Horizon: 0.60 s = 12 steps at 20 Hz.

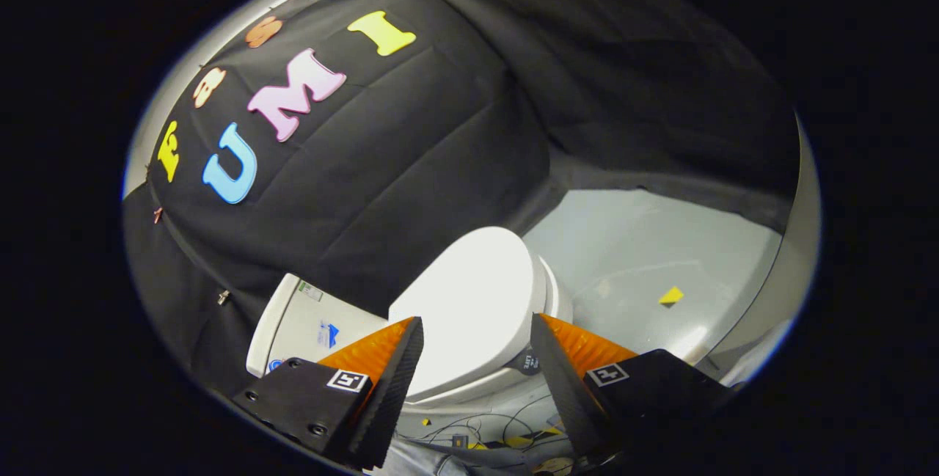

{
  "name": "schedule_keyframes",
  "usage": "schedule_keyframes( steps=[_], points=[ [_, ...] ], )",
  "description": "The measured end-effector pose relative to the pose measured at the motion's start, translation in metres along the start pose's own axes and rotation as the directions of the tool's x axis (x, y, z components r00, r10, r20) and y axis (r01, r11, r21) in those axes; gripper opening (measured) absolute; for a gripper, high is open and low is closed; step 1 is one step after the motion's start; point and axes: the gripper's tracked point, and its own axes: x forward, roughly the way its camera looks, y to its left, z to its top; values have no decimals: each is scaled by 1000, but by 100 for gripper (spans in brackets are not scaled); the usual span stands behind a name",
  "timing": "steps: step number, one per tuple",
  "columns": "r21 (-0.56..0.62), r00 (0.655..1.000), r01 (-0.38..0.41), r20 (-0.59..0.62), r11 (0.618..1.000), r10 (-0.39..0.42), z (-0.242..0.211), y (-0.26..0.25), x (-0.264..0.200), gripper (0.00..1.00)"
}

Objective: Open the toilet lid.

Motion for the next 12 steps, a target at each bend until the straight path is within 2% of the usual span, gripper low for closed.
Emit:
schedule_keyframes(
  steps=[1,3,6,8,9,12],
  points=[
    [16,1000,11,-23,1000,-11,-9,-9,12,92],
    [46,998,33,-53,998,-30,-21,-23,30,86],
    [73,992,75,-106,995,-67,-42,-47,55,86],
    [94,988,83,-140,992,-69,-56,-55,68,84],
    [106,985,87,-160,991,-69,-63,-59,72,79],
    [131,975,102,-209,986,-74,-85,-69,83,79]
  ],
)
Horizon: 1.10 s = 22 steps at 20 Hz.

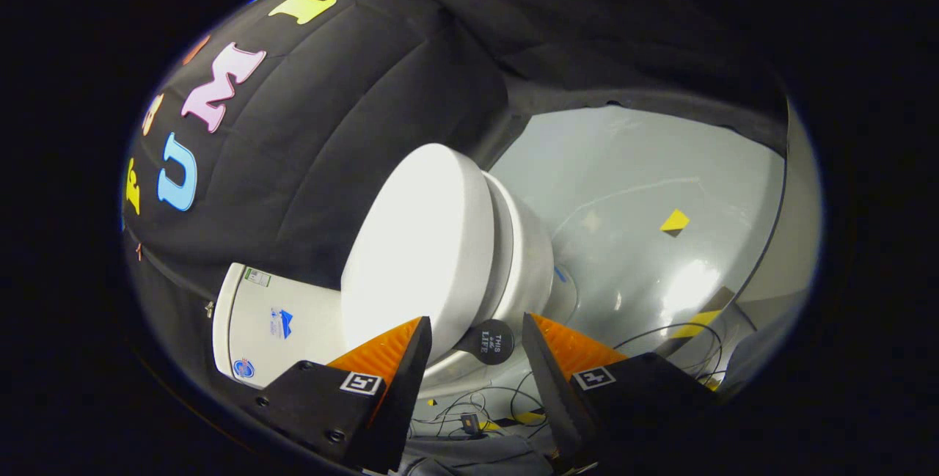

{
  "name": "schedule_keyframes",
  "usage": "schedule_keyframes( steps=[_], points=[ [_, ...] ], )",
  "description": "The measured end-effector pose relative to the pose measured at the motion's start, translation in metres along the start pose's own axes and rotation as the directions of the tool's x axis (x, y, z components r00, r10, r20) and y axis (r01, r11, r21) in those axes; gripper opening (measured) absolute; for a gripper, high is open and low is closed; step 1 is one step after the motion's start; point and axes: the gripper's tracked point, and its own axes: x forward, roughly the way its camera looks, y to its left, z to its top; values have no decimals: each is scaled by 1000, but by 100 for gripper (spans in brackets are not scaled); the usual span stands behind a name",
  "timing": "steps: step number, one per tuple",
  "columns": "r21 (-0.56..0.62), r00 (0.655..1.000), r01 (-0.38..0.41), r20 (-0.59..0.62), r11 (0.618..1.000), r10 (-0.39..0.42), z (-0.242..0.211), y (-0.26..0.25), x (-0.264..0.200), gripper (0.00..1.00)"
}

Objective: Open the toilet lid.

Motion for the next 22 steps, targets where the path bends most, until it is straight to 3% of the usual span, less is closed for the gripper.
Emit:
schedule_keyframes(
  steps=[1,3,20,21,22],
  points=[
    [7,1000,-1,-5,1000,2,-2,-2,2,79],
    [19,1000,11,-13,1000,-11,-7,-10,8,42],
    [60,998,-20,-51,998,23,-20,-7,30,44],
    [72,999,-15,-46,997,18,-36,-7,44,44],
    [77,999,-18,-49,997,22,-21,-7,28,34]
  ],
)
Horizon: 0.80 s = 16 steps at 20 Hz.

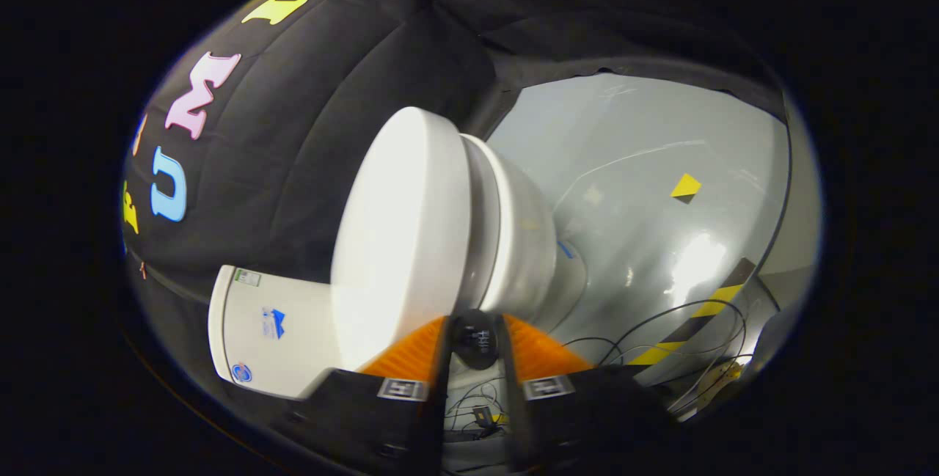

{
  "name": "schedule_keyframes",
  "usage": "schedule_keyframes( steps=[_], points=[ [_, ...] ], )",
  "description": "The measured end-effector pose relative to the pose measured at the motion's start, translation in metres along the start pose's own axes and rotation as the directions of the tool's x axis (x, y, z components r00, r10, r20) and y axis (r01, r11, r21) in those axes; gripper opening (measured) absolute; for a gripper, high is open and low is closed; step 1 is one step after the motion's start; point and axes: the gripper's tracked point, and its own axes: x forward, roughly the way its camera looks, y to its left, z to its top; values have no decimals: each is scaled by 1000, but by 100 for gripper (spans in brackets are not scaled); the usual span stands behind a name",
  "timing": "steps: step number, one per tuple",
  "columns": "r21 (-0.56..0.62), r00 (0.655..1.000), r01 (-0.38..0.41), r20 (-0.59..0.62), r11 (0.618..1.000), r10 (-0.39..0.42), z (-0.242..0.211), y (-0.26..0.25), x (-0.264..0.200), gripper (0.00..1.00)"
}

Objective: Open the toilet lid.

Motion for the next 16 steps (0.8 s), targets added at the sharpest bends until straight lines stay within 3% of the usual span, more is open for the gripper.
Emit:
schedule_keyframes(
  steps=[1,4,6,11,16],
  points=[
    [1,1000,-5,-2,1000,5,0,-1,-1,25],
    [4,999,-24,42,1000,24,10,7,-10,25],
    [-40,1000,-5,29,999,6,3,5,-4,5],
    [-139,998,44,57,989,-36,7,21,-14,5],
    [-269,991,42,136,962,-5,20,78,-53,5]
  ],
)
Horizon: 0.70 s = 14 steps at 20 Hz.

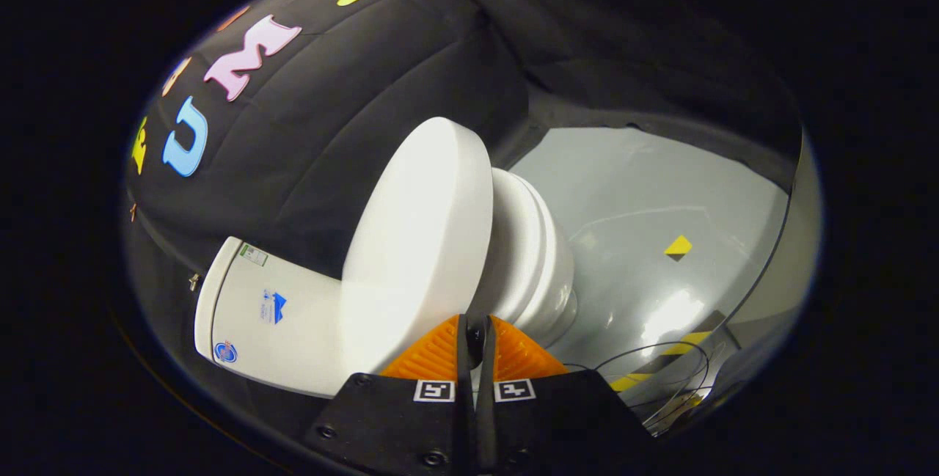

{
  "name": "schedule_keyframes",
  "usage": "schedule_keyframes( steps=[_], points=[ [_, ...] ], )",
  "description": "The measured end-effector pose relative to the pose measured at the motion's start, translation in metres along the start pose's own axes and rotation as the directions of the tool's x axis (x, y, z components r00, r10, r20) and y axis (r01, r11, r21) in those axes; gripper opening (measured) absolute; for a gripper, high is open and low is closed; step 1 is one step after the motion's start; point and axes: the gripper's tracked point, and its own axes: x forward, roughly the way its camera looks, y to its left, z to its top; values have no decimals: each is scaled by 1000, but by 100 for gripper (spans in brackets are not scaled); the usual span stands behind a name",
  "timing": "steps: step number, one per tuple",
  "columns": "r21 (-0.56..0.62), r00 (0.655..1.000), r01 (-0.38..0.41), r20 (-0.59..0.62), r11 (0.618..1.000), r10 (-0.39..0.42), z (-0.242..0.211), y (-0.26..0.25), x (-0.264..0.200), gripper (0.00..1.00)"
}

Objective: Open the toilet lid.

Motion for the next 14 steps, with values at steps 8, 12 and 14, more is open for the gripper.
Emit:
schedule_keyframes(
  steps=[8,12,14],
  points=[
    [-237,991,-32,115,971,61,26,103,-55,5],
    [-299,988,-41,132,953,84,21,141,-73,5],
    [-354,984,-60,136,933,115,17,168,-83,5]
  ],
)
